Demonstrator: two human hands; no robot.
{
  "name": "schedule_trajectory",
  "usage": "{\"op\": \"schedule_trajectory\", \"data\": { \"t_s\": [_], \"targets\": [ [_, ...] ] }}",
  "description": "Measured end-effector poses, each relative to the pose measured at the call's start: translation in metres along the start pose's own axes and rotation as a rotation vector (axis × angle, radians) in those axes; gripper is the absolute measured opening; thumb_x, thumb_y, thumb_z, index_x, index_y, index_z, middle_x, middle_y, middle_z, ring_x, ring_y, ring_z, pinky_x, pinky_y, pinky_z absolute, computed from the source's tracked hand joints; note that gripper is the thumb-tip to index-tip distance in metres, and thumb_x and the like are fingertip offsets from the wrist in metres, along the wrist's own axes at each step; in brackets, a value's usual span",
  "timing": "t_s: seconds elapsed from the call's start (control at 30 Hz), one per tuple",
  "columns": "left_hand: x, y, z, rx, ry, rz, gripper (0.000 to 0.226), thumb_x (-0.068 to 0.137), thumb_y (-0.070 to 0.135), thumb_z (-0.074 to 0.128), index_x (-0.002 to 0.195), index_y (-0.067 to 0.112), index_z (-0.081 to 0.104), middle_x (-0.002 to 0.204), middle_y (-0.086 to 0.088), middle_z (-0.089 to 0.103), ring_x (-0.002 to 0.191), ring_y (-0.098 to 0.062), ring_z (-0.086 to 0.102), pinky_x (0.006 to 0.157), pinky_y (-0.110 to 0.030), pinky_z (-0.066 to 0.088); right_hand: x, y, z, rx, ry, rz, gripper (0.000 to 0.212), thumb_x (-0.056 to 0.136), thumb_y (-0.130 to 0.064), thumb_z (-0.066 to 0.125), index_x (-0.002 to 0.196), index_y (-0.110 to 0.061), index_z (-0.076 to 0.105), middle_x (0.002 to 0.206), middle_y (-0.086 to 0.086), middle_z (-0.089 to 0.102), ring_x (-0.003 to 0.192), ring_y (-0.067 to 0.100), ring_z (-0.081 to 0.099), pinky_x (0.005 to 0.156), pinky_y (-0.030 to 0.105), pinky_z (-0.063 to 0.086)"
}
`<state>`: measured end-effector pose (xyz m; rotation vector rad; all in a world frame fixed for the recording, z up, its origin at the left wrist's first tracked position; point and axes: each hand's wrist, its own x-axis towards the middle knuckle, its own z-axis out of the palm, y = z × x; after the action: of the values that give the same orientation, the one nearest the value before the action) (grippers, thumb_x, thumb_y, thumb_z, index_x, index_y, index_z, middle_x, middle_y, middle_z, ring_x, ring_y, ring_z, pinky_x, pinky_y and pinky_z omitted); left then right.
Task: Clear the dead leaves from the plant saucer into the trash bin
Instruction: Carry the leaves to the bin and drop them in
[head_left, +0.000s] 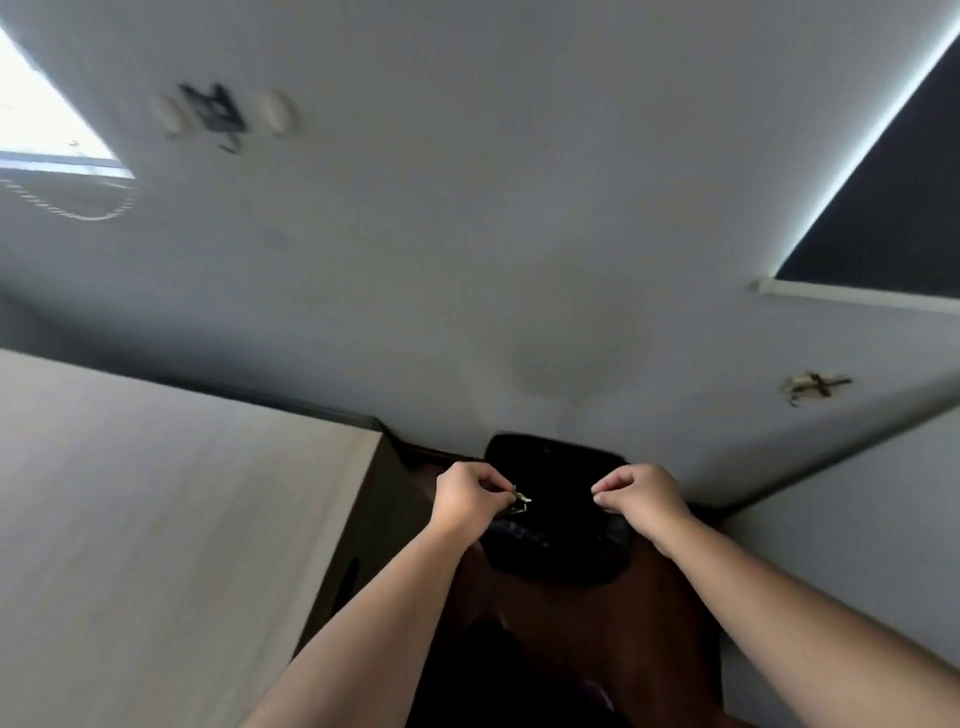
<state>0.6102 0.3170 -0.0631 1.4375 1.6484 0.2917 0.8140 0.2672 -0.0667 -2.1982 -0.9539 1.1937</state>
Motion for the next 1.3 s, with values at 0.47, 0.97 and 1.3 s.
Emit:
{"op": "schedule_trajectory", "data": {
  "t_s": [0.47,0.97,1.3],
  "targets": [
    [0.120,0.001,0.059,0.165,-0.244,-0.125,0.030,0.086,0.032,0.065,0.112,0.017,0.067,0.109,-0.001,0.065,0.090,-0.018,0.062,0.068,-0.024,0.050,0.095,0.035,0.026,0.189,0.019,0.256,0.021,0.081,-0.007,0.067,0.100,-0.011,0.072,0.101,0.008,0.067,0.085,0.018,0.065,0.081,0.030,0.058],
    [0.048,0.039,-0.031,0.109,0.041,0.004,0.020,0.087,0.027,0.061,0.100,0.014,0.070,0.102,-0.004,0.071,0.099,-0.017,0.063,0.081,-0.021,0.042,0.048,-0.038,-0.001,0.006,-0.064,-0.013,0.028,0.081,-0.014,0.062,0.059,-0.030,0.065,0.088,0.006,0.072,0.090,0.026,0.068,0.088,0.045,0.056],
    [-0.103,-0.040,-0.182,-0.057,0.567,-0.106,0.014,0.086,0.025,0.062,0.091,0.016,0.072,0.092,-0.010,0.072,0.079,-0.018,0.061,0.075,-0.027,0.048,-0.057,-0.158,0.102,-0.106,-0.304,-0.498,0.023,0.077,-0.012,0.062,0.058,-0.024,0.066,0.071,0.004,0.070,0.078,0.024,0.067,0.083,0.037,0.055]
  ]
}}
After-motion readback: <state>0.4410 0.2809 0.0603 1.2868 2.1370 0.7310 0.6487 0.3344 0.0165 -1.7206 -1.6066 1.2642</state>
